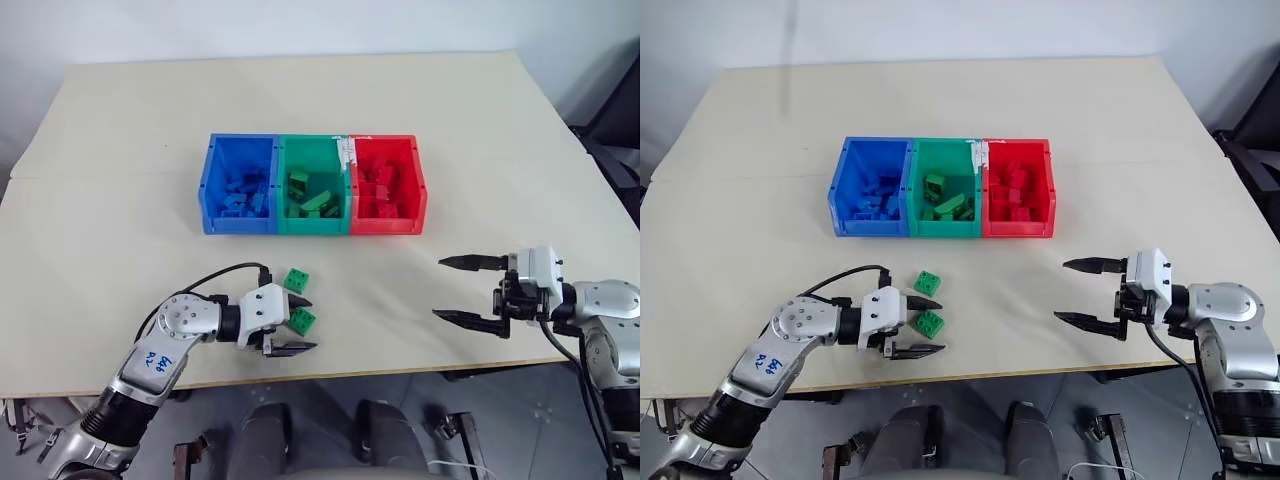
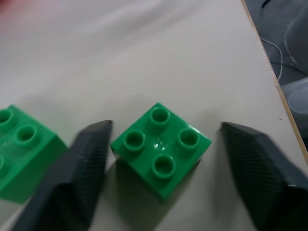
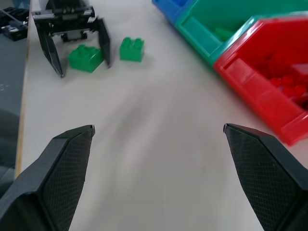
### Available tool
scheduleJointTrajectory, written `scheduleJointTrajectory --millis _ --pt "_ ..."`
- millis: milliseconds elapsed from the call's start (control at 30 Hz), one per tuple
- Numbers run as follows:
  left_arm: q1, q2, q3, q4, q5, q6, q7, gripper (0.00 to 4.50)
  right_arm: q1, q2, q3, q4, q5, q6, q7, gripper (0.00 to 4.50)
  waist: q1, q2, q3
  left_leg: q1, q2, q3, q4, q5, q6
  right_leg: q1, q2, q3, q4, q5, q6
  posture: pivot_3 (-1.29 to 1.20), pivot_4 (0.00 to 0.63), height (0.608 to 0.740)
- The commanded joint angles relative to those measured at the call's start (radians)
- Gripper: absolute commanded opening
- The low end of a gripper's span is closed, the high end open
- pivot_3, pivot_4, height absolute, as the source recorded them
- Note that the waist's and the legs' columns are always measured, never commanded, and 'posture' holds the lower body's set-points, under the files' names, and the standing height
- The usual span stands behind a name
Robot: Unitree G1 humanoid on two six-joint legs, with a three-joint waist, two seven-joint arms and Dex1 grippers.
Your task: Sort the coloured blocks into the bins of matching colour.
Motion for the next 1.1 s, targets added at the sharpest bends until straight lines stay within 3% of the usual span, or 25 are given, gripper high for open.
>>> scheduleJointTrajectory --millis 33,100,267,400,667,1067,1100 --pt "0.0 0.001 0.003 0.016 0.005 -0.028 -0.008 2.42 -0.011 0.008 -0.001 -0.02 0.01 -0.007 -0.006 4.5 0.001 0.0 0.0 0.0 0.0 0.0 0.0 0.0 0.0 0.0 0.0 0.0 0.0 0.0 0.0 0.0 0.15 0.74" --pt "-0.001 -0.012 0.04 0.022 -0.029 -0.064 -0.01 2.15 -0.011 0.015 0.001 -0.018 0.007 -0.01 -0.012 4.5 0.0 0.0 0.0 0.0 0.0 0.0 0.0 0.0 0.0 0.0 0.0 0.0 0.0 0.0 0.0 0.0 0.15 0.74" --pt "-0.024 -0.049 0.155 0.023 -0.173 -0.072 -0.029 2.15 -0.006 0.02 0.0 -0.016 0.003 -0.014 -0.012 4.5 0.0 0.0 0.0 0.0 0.0 0.0 0.0 0.0 0.0 0.0 0.0 0.0 0.001 0.0 0.0 0.0 0.15 0.74" --pt "-0.161 -0.124 0.256 0.081 -0.25 -0.015 0.064 2.15 -0.007 0.016 -0.011 -0.004 0.0 -0.02 -0.021 4.5 0.014 0.0 0.0 -0.002 0.0 -0.002 0.003 0.0 0.001 0.0 0.0 -0.001 0.001 0.0 0.0 0.0 0.15 0.74" --pt "-0.537 -0.253 0.227 0.529 -0.033 -0.171 0.27 2.15 0.006 0.028 -0.029 0.005 -0.008 -0.042 -0.061 4.5 0.028 0.0 0.0 -0.004 -0.003 -0.003 0.009 0.001 0.002 0.002 0.0 -0.001 0.001 0.002 0.003 0.0 0.15 0.74" --pt "-0.779 -0.351 0.213 0.96 0.069 -0.31 0.332 2.15 0.053 0.135 -0.12 -0.169 0.153 0.055 -0.235 4.5 0.025 -0.001 0.0 -0.006 -0.003 -0.002 0.009 0.0 0.004 0.002 0.0 -0.001 0.001 0.003 0.006 0.0 0.15 0.74" --pt "-0.793 -0.35 0.212 0.984 0.084 -0.318 0.352 2.5 0.058 0.136 -0.118 -0.177 0.151 0.055 -0.24 4.5 0.026 -0.001 0.0 -0.006 -0.003 -0.003 0.009 0.0 0.004 0.002 0.0 -0.001 0.001 0.003 0.006 0.0 0.15 0.74"
